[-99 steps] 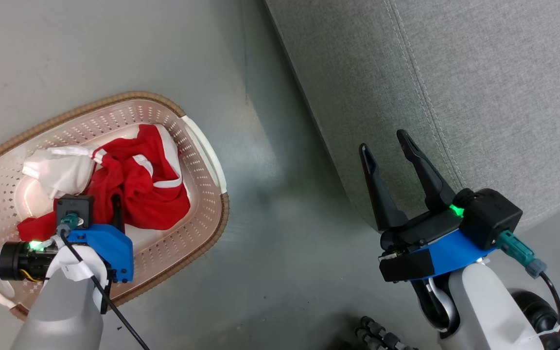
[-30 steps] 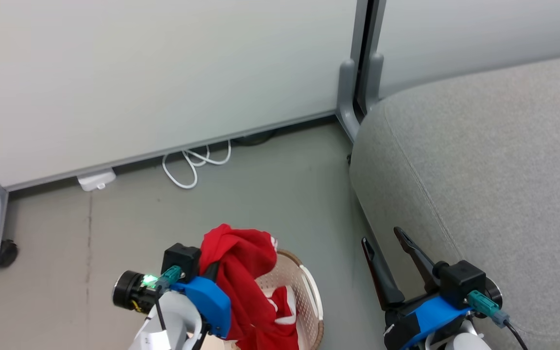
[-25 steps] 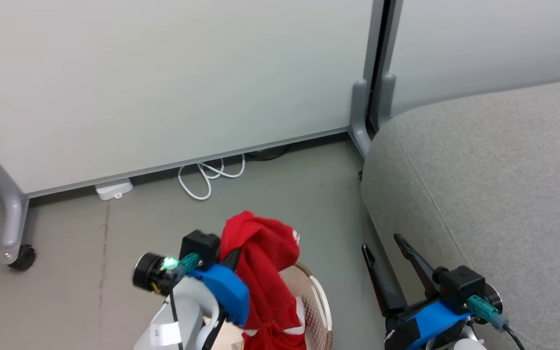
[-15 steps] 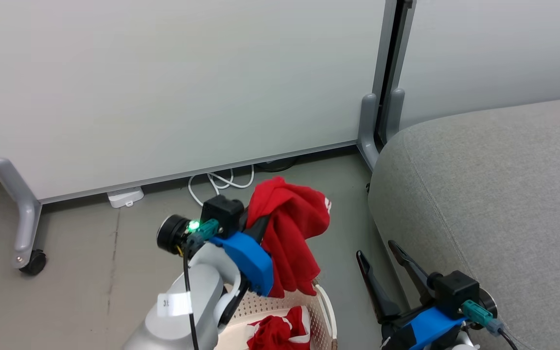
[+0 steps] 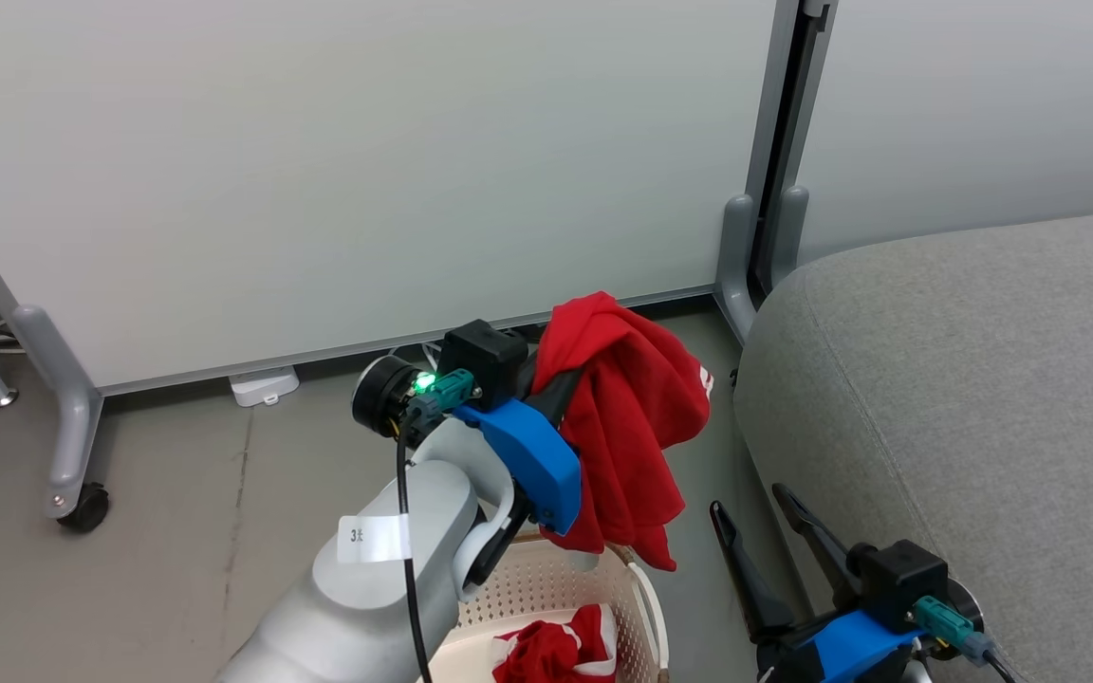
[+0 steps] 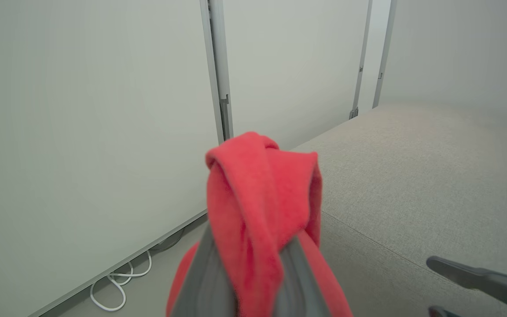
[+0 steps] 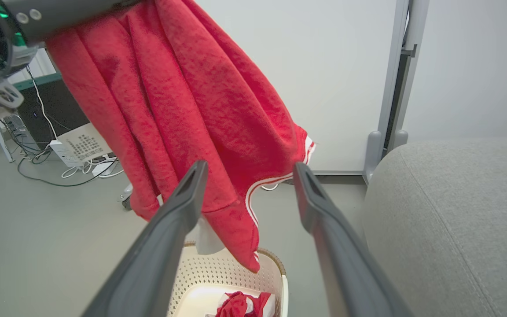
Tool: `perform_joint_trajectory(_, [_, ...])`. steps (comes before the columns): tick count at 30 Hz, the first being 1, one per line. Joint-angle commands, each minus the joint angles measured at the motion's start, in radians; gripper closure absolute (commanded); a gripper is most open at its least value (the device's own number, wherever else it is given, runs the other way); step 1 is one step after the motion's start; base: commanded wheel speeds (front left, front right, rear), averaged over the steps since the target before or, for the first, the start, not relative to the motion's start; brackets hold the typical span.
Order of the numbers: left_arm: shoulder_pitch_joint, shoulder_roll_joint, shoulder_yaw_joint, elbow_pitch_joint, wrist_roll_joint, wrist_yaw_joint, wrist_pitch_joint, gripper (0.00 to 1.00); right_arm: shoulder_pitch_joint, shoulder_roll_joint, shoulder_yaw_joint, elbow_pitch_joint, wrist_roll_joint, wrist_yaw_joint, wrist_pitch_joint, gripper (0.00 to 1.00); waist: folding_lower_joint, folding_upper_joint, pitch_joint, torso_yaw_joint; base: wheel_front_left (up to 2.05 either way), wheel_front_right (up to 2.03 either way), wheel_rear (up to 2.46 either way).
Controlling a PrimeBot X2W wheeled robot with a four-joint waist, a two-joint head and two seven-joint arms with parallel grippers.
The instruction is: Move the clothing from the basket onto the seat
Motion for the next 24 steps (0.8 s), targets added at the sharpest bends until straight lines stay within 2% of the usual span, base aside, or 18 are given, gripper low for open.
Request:
perform_joint_trajectory(1, [-0.018, 0.001, -0.013, 0.0, -0.012, 0.008, -0.006, 1.0, 0.011, -0.003, -0.002, -0.004, 0.007, 0.0, 0.003, 0.0, 0.0, -0.0001, 0.001, 0.001, 0.0, 0.0, 0.0])
perform_joint_trajectory(14, [-0.045, 0.001, -0.095, 0.015, -0.086, 0.031, -0.033, 1.0, -0.071, -0.003, 0.057, 0.03, 0.002, 0.0, 0.05, 0.0, 0.0, -0.0001, 0.012, 0.008, 0.0, 0.0, 0.0])
perform_joint_trajectory(24, [-0.063, 0.001, -0.15, 0.011, -0.13, 0.042, -0.044, 1.0, -0.231, -0.003, 0.188, 0.181, 0.057, 0.0, 0.077, 0.0, 0.0, -0.0001, 0.026, 0.021, 0.0, 0.0, 0.0])
